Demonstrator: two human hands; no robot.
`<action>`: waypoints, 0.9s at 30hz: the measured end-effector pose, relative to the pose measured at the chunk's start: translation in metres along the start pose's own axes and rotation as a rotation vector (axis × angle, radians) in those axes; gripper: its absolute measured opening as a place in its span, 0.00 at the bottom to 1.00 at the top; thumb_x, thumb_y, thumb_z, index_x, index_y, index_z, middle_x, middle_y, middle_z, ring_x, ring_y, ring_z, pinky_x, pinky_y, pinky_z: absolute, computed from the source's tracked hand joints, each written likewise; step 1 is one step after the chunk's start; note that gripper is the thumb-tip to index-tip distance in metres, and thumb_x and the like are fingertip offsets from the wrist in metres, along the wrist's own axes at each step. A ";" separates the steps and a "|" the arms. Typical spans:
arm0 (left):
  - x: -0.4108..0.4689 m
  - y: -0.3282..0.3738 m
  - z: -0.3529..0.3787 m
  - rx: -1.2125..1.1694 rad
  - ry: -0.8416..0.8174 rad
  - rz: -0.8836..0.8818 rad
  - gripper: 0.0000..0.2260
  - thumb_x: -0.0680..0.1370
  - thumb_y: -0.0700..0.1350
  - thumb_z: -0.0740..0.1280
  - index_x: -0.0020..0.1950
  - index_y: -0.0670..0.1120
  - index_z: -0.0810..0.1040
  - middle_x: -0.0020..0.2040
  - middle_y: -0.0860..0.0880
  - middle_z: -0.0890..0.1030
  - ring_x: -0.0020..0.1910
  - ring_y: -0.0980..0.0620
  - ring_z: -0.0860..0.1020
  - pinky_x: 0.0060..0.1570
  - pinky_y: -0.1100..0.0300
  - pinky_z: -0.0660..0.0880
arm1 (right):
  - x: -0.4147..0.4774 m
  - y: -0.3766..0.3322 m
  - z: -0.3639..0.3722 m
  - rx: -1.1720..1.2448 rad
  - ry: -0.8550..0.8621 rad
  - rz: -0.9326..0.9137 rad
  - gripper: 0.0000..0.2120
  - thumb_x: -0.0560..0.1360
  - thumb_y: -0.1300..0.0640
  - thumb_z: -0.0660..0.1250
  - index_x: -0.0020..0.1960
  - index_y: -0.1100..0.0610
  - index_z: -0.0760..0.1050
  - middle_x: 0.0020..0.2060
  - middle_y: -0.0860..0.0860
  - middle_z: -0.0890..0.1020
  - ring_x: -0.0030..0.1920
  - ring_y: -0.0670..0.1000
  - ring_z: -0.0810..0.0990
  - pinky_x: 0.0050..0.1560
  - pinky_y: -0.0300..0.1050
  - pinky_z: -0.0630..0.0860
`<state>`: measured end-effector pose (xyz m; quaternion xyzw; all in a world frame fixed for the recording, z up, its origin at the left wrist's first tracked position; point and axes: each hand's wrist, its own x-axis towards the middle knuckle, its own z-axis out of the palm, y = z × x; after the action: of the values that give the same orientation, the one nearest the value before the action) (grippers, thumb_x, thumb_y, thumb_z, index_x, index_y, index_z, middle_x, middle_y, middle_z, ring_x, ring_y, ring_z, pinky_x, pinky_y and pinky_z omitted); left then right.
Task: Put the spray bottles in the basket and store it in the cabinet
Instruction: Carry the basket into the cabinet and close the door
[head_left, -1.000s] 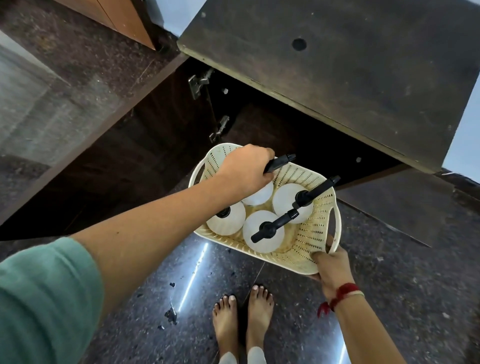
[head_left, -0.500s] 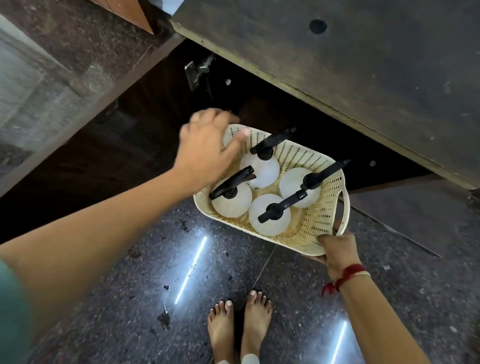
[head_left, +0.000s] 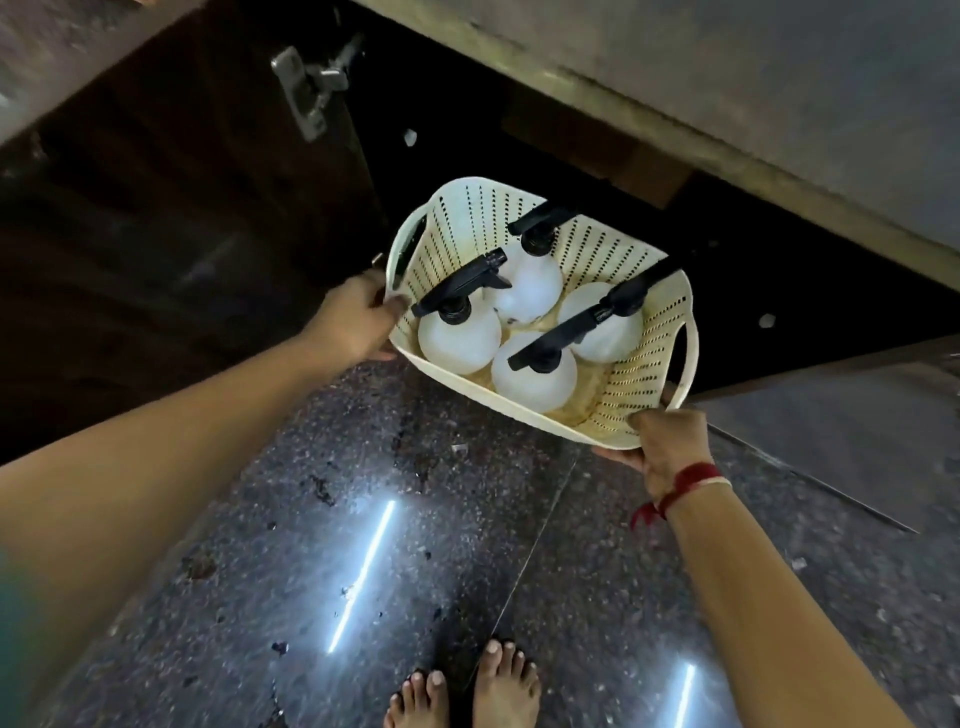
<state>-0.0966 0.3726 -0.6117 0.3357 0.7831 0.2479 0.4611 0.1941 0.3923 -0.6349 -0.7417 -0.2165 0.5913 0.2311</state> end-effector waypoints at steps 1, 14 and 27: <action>0.008 -0.003 0.005 0.064 0.025 0.056 0.12 0.80 0.39 0.60 0.62 0.44 0.73 0.56 0.40 0.79 0.47 0.43 0.81 0.41 0.51 0.81 | 0.007 0.001 0.002 0.008 0.002 -0.007 0.14 0.75 0.74 0.57 0.40 0.59 0.74 0.38 0.56 0.80 0.36 0.57 0.80 0.22 0.49 0.80; 0.068 -0.010 0.037 0.263 0.107 0.210 0.13 0.77 0.33 0.60 0.60 0.41 0.75 0.53 0.39 0.80 0.43 0.41 0.82 0.41 0.50 0.82 | 0.073 0.018 0.010 0.051 0.012 -0.005 0.12 0.75 0.73 0.58 0.40 0.58 0.72 0.37 0.56 0.80 0.34 0.56 0.82 0.21 0.45 0.78; 0.099 0.010 0.047 0.325 0.147 0.194 0.12 0.77 0.32 0.59 0.57 0.42 0.75 0.51 0.40 0.81 0.39 0.42 0.82 0.38 0.52 0.81 | 0.103 -0.015 0.016 -0.051 -0.003 0.000 0.17 0.77 0.72 0.56 0.64 0.64 0.69 0.61 0.61 0.77 0.43 0.62 0.81 0.22 0.47 0.79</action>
<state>-0.0863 0.4577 -0.6810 0.4606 0.8083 0.1852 0.3164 0.1989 0.4668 -0.7092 -0.7464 -0.2319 0.5866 0.2121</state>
